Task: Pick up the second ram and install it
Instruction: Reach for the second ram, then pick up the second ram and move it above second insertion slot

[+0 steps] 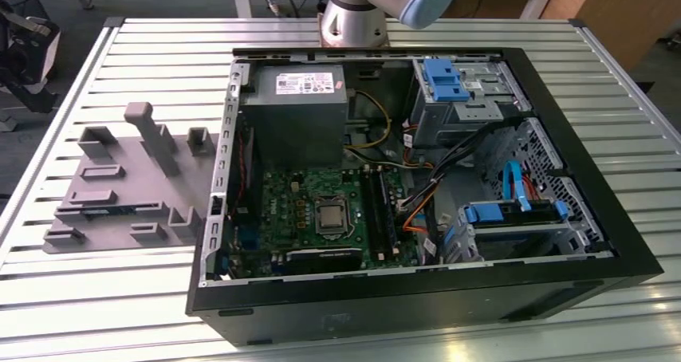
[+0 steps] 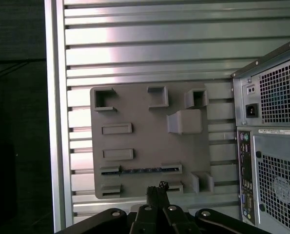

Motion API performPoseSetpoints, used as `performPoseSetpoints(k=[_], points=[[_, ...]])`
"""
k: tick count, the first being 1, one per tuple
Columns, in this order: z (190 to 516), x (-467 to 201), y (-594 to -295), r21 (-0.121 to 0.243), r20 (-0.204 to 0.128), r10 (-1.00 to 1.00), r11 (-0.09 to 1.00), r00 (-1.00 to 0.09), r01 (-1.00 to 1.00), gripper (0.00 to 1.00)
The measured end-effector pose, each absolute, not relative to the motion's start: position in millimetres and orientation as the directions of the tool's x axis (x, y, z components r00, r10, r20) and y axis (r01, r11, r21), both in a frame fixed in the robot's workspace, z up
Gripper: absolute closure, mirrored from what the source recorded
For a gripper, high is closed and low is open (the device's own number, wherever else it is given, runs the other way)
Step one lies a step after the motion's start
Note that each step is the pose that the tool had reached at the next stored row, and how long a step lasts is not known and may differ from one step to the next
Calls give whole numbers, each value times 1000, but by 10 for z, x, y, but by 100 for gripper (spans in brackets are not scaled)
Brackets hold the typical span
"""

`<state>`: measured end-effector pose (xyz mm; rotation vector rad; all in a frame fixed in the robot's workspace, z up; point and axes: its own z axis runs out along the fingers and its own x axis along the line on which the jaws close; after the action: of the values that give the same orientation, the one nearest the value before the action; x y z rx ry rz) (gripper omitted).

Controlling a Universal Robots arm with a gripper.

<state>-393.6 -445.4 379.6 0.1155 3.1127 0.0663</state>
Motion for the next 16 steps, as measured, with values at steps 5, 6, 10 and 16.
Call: performPoseSetpoints(k=[5,6,10,16], points=[[3796,-3936,-4455,43,-24,74,996,-997,73,89],[3796,-3936,-4454,43,-24,74,996,-997,73,89],[3795,-3936,-4454,43,-24,73,996,-997,72,89],[3794,-3936,-4454,43,-24,1,999,-1000,0,89]])
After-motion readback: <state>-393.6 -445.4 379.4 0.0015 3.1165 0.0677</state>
